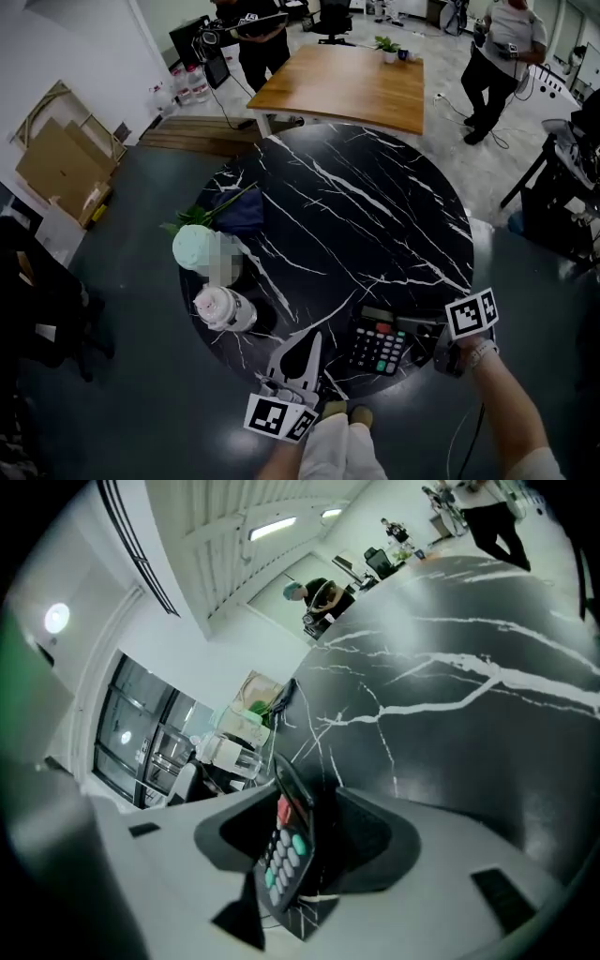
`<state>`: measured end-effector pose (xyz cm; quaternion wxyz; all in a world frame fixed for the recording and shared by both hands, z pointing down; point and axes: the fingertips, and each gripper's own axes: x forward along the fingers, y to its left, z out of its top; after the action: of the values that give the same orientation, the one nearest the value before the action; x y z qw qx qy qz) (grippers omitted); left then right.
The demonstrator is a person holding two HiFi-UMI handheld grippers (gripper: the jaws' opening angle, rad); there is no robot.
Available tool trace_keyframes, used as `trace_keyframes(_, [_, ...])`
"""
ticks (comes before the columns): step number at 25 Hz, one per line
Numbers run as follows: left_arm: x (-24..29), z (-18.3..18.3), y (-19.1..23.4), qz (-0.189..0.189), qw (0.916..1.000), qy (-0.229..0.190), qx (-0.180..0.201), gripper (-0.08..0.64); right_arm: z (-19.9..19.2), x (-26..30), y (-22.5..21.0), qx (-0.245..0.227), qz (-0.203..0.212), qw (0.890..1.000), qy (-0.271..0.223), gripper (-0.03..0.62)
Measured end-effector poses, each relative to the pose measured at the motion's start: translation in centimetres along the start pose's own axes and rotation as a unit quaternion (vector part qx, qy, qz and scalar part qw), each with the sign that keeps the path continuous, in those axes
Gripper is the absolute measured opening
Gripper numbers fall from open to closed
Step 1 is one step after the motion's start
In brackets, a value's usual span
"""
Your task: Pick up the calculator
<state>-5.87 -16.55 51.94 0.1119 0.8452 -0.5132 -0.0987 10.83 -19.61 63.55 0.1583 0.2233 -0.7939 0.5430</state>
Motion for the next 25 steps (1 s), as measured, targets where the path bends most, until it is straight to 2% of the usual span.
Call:
trace_keyframes(6, [-0.6,-0.4,0.4,0.008,0.9999,0.002,-0.012,0.008,-0.4,1.0,0.4,0.028,0.028,0.998,0.043,0.181])
trace_keyframes(8, [-0.8,-0.4,0.6,0.011,0.9998,0.003,-0.013,0.008,-0.7,1.0,0.4,0.019,0.027,0.998,0.054,0.120])
trace_keyframes(11, [-1.0,-0.4,0.8,0.014,0.9998,0.003,-0.013,0.008,-1.0,1.0,0.9,-0.007,0.037,0.998,0.059,0.100])
trace_keyframes(14, [-1.0,-0.4,0.9,0.015,0.9998,0.001,-0.014,0.008,-1.0,1.0,1.7,-0.019,0.062,0.997,0.045,0.073])
trace_keyframes(17, [-1.1,-0.5,1.1,0.018,0.9997,0.003,-0.015,0.008,-1.0,0.8,2.3,0.008,0.090,0.996,0.015,0.055])
trace_keyframes(21, [-1.4,-0.2,1.0,0.020,0.9997,0.007,-0.014,0.008,-0.6,-0.1,2.8,0.017,0.103,0.994,-0.022,0.054])
trace_keyframes(25, [-1.3,0.8,0.9,0.019,0.9997,0.005,-0.012,0.008,0.8,-1.6,4.6,0.005,0.117,0.992,-0.048,0.054])
